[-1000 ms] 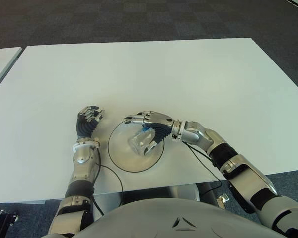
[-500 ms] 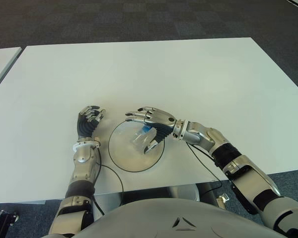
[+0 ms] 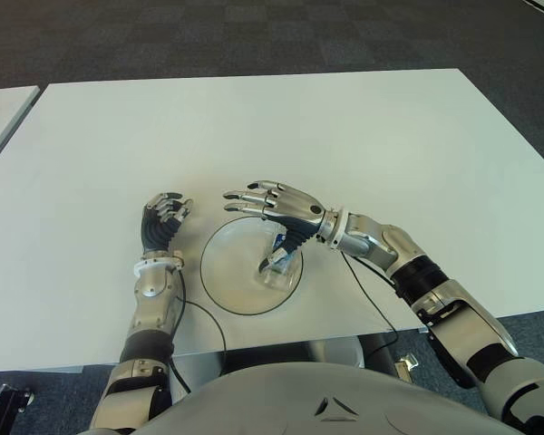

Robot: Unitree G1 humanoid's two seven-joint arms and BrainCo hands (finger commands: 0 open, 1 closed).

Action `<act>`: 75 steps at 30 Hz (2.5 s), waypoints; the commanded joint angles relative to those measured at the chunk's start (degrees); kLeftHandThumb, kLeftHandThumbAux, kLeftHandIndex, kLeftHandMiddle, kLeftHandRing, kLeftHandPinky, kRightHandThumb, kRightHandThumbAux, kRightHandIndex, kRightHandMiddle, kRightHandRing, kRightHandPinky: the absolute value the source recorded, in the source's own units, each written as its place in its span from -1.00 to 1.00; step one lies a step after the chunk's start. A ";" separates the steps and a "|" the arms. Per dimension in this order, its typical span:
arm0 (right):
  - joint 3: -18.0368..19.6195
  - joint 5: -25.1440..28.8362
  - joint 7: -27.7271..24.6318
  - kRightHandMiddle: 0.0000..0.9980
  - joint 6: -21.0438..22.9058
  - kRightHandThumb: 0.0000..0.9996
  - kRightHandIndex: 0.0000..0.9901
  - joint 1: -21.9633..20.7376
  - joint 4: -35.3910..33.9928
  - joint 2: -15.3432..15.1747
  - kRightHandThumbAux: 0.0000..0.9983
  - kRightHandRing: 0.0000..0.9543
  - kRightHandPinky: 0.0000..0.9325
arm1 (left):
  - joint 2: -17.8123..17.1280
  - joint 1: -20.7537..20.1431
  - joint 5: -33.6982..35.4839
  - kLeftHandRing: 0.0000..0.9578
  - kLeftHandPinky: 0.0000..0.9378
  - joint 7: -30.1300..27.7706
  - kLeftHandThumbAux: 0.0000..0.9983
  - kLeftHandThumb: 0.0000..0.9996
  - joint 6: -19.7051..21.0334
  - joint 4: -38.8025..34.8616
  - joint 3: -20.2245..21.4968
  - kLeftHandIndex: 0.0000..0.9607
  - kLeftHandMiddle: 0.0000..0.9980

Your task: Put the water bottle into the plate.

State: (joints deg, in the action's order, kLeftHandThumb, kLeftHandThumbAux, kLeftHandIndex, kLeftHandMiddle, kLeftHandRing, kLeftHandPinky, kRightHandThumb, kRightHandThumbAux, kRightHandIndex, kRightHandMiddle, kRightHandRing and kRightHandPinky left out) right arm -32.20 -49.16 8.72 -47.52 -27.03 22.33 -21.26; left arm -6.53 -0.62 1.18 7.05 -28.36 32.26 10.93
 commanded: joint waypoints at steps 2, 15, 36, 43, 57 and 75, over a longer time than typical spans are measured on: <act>-0.19 -2.87 3.50 -1.00 -1.12 -0.80 -1.00 -0.32 -1.54 -0.67 -0.50 -1.00 -1.00 | 0.24 0.43 -0.46 0.22 0.22 0.47 0.43 0.41 -0.74 1.02 0.16 -0.10 0.23; -1.76 -9.49 12.38 -1.00 -0.85 -0.76 -1.00 -1.46 -1.95 -0.69 -0.51 -1.00 -1.00 | 1.10 3.32 -5.25 0.11 0.09 5.19 0.43 0.41 4.58 -6.59 -1.32 -0.10 0.11; -1.30 -8.01 10.16 -1.00 -0.02 -0.82 -1.00 -1.60 -3.39 -1.59 -0.42 -1.00 -1.00 | 0.34 3.51 -6.12 0.04 0.06 4.83 0.44 0.40 12.05 -10.03 -1.85 -0.10 0.02; 0.29 -5.90 9.54 -1.00 1.38 -0.94 -1.00 -0.97 -3.44 -1.43 -0.25 -1.00 -1.00 | 0.82 2.88 -2.98 0.09 0.09 3.43 0.44 0.41 11.10 -8.52 -1.06 -0.10 0.09; 6.67 2.38 8.38 -1.00 10.14 -0.99 -1.00 5.50 -6.16 0.75 0.21 -1.00 -1.00 | -0.39 0.57 -0.90 0.19 0.20 0.16 0.44 0.40 1.91 -0.62 -0.31 -0.10 0.18; 17.93 22.11 6.68 -1.00 19.45 -0.70 -1.00 13.69 -5.86 9.75 0.41 -1.00 -0.72 | -0.20 -0.78 -0.47 0.22 0.19 0.54 0.43 0.41 -1.14 3.14 0.30 -0.10 0.22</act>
State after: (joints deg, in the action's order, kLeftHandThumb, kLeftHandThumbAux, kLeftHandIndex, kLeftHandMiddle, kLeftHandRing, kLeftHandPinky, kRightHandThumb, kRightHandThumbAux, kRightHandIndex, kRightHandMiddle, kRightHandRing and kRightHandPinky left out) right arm -15.77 -29.67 15.25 -29.58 -15.10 15.36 -13.00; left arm -7.01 -1.50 0.53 7.24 -29.59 34.67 10.86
